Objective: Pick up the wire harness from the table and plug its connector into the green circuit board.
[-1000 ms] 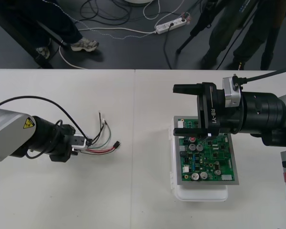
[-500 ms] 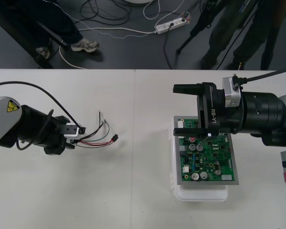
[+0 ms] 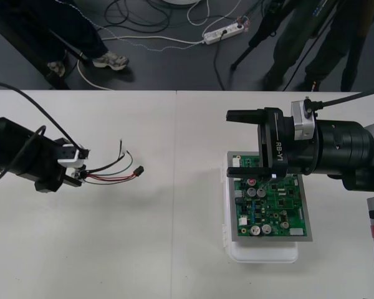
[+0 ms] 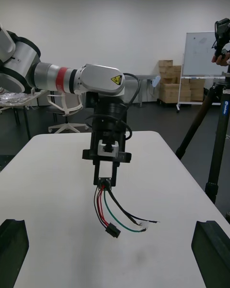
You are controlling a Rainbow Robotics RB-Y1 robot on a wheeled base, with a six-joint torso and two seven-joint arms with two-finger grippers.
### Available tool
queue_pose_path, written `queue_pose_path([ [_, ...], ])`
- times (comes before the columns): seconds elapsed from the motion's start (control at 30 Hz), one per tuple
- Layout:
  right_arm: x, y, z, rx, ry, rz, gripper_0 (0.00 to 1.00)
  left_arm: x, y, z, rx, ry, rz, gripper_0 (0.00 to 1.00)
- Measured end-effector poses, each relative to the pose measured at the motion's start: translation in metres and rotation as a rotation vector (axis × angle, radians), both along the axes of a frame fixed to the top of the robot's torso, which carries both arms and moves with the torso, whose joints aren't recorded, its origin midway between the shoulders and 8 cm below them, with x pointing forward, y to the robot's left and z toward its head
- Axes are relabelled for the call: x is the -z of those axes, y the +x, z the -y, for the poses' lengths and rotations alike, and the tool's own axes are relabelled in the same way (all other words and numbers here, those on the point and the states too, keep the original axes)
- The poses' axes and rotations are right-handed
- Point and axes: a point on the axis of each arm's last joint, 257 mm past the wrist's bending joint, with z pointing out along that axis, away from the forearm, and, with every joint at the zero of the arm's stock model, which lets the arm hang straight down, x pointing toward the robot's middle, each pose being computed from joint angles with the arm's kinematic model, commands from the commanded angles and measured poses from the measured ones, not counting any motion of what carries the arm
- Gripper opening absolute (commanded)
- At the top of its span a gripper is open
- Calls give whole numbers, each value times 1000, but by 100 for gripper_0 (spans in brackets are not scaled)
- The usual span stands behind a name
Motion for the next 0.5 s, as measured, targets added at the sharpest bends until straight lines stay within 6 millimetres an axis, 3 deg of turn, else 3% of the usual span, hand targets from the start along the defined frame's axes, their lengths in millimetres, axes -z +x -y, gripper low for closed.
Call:
queue_pose_path([
  [0.3,0,0,0,0,0,0,100,-49,12,-8,-19,-75,67,0],
  [0.5,0,0,0,0,0,0,100,-77,17,3,-10,-147,116,0],
])
